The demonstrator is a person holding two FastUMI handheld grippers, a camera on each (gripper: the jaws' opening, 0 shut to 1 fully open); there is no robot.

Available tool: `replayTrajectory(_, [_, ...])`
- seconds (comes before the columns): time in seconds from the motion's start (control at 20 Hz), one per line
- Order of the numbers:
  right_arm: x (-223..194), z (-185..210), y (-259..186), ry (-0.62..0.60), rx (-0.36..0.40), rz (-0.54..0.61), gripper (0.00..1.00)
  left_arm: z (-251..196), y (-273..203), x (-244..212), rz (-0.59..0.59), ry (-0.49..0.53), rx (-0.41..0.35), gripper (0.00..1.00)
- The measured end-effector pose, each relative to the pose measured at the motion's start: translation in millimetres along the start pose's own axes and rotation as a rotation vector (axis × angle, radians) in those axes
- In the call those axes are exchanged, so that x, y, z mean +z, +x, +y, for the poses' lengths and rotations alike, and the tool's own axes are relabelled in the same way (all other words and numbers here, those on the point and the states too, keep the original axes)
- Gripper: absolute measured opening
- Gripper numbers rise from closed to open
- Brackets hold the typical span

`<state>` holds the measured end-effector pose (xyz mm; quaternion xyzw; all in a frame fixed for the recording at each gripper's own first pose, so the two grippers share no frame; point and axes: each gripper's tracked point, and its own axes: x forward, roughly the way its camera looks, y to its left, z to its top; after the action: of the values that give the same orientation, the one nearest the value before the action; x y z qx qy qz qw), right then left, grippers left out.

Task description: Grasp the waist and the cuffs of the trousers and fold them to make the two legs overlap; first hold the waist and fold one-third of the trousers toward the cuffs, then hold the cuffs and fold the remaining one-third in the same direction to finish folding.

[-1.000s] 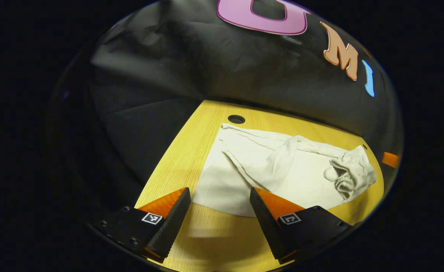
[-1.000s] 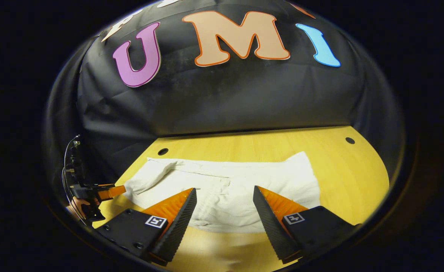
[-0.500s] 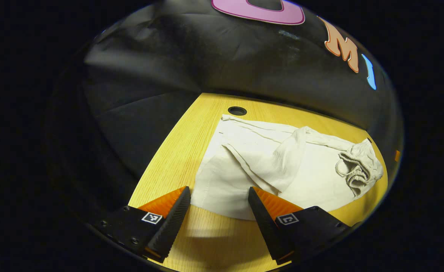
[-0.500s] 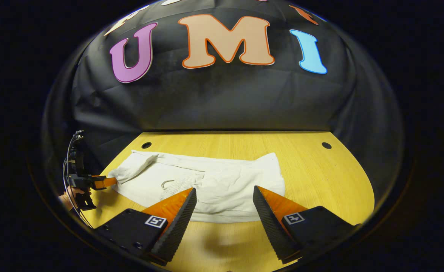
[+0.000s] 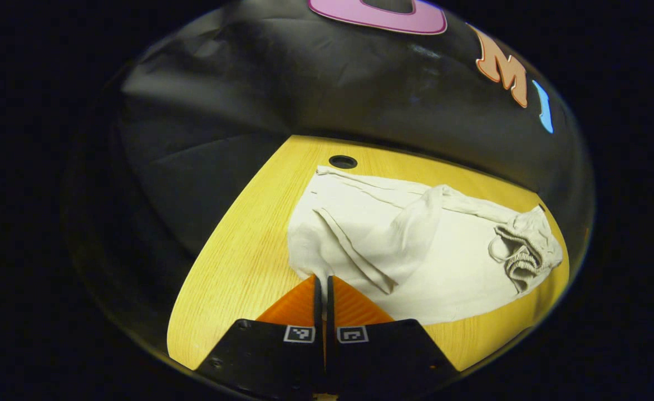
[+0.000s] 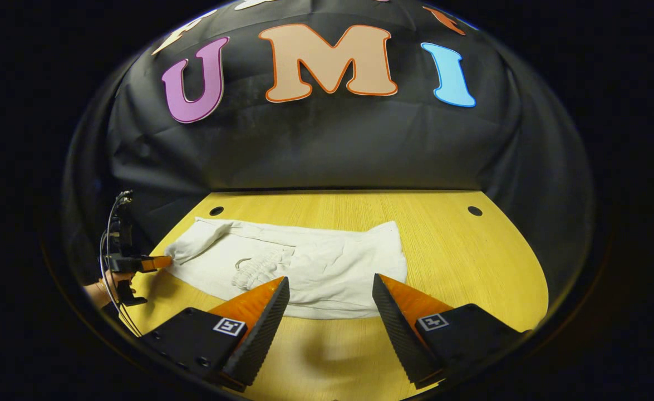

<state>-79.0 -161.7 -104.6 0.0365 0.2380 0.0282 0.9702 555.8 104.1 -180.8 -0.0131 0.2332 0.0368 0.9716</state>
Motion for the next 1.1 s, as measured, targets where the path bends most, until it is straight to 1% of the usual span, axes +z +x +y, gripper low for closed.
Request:
replayTrajectory(0.15, [2.2,-7.8,-7.5,-0.001,0.007,0.003,0.96,-5.7,-6.4,4.2,-0.007,-0.009,0.004,0.00])
replayTrajectory(0.25, [4.2,-16.3,-13.9,0.000,0.004,0.001,0.96,-16.2,-16.0,20.0,-0.035,-0.007,-0.014,0.00])
replayTrajectory(0.4, [8.8,-34.4,-22.6,-0.014,-0.016,-0.011,0.96,-47.0,-29.8,47.3,-0.094,0.004,-0.054,0.00])
replayTrajectory(0.5, [11.5,-45.5,-26.8,-0.013,-0.022,-0.019,0.96,-76.1,-42.2,64.1,-0.129,0.009,-0.090,0.00])
replayTrajectory(0.7, [18.9,-66.7,-34.1,-0.006,-0.019,-0.038,0.96,-149.5,-65.4,92.9,-0.190,0.023,-0.176,0.00])
replayTrajectory(0.85, [22.9,-86.4,-39.2,-0.018,-0.012,-0.046,0.96,-223.4,-79.2,109.9,-0.211,0.028,-0.270,0.00])
replayTrajectory(1.0, [20.5,-108.3,-42.6,-0.027,-0.003,-0.043,0.96,-291.2,-94.3,110.2,-0.214,0.041,-0.367,0.00])
replayTrajectory(1.1, [18.0,-126.3,-45.3,-0.038,-0.011,-0.040,0.96,-331.5,-101.4,106.1,-0.210,0.061,-0.413,0.00])
